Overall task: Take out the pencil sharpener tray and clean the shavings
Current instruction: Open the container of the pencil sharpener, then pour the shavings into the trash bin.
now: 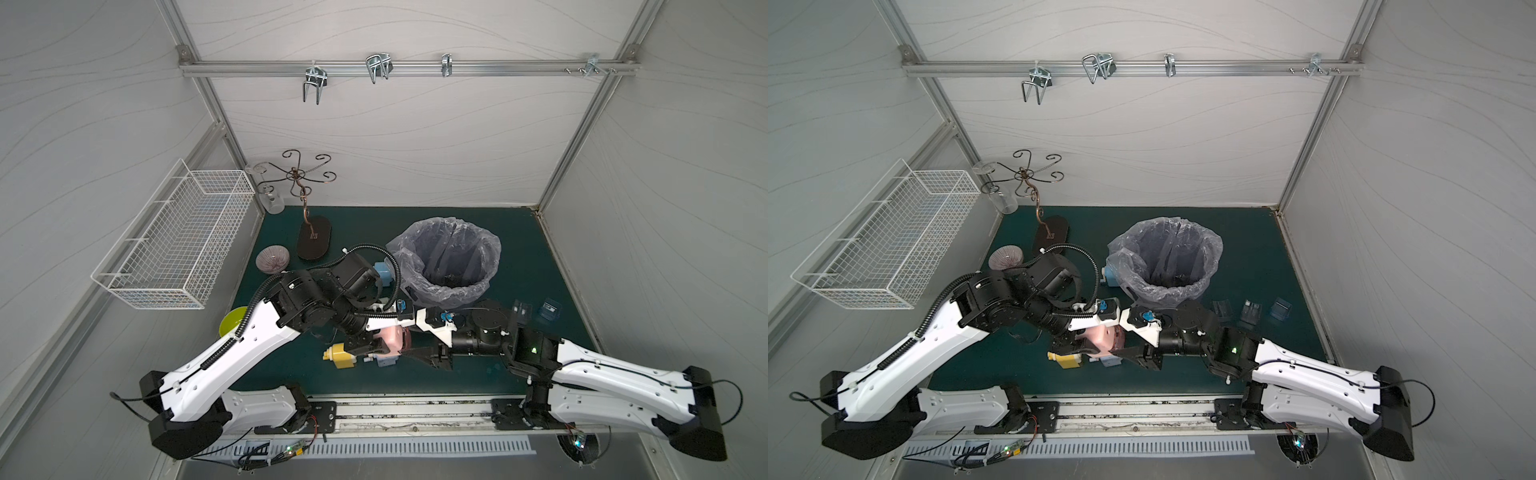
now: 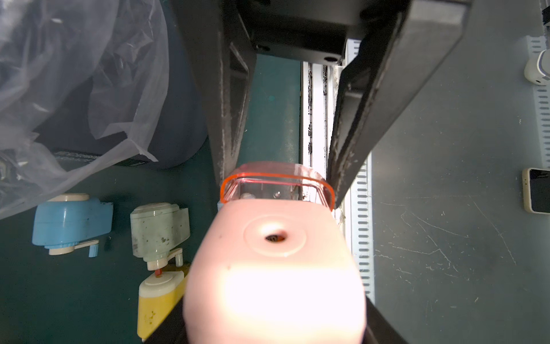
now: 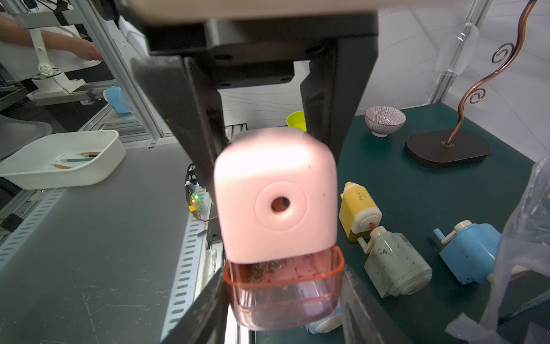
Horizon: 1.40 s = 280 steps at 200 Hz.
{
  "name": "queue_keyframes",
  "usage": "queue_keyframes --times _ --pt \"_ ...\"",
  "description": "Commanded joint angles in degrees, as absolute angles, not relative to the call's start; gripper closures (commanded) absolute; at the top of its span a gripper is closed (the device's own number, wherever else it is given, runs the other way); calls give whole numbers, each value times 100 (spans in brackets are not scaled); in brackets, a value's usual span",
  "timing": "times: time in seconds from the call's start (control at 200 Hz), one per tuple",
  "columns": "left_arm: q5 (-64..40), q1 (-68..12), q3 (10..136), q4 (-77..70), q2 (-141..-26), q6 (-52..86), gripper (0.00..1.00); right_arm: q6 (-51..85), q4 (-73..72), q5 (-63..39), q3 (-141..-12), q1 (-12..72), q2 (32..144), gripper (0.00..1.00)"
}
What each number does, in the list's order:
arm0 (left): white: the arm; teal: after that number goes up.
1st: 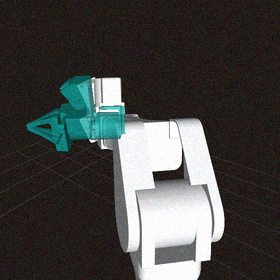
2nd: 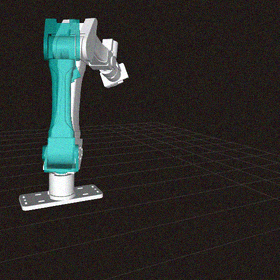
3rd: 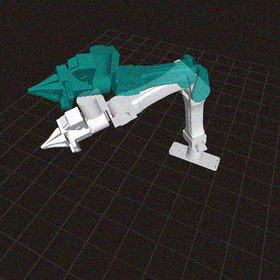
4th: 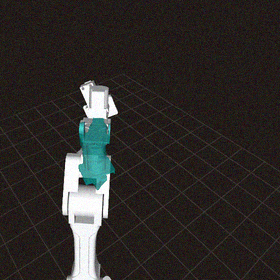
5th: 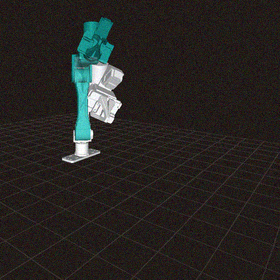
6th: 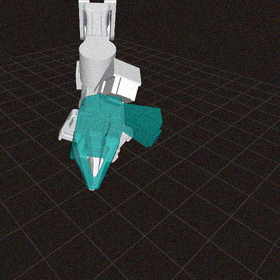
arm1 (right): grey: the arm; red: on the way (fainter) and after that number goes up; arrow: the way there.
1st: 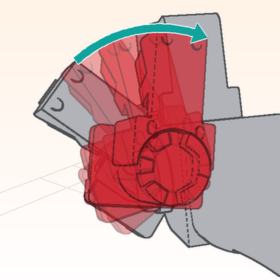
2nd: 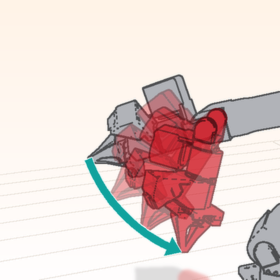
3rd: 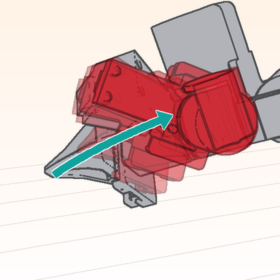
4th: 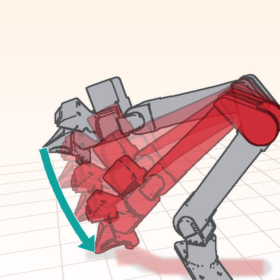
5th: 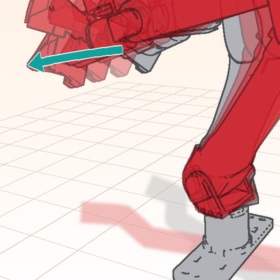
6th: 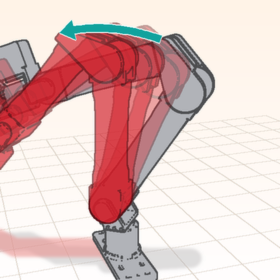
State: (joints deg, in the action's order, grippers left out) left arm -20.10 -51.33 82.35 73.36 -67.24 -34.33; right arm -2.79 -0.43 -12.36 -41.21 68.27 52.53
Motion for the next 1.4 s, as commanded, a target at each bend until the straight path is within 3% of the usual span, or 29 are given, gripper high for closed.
queue_keyframes --times 0.0,0.976,1.396 --pt "-1845 -5191 8227 7725 -6732 -3481 100 -31 4 -1026 -4402 6741 5115 100" --pt "-1482 -5200 8060 7702 -6373 -3410 100 -431 1113 -411 -4272 6746 3279 100" --pt "-1272 -5201 7731 7598 -6102 -3349 100 5 2188 1680 -6238 6534 4363 100"
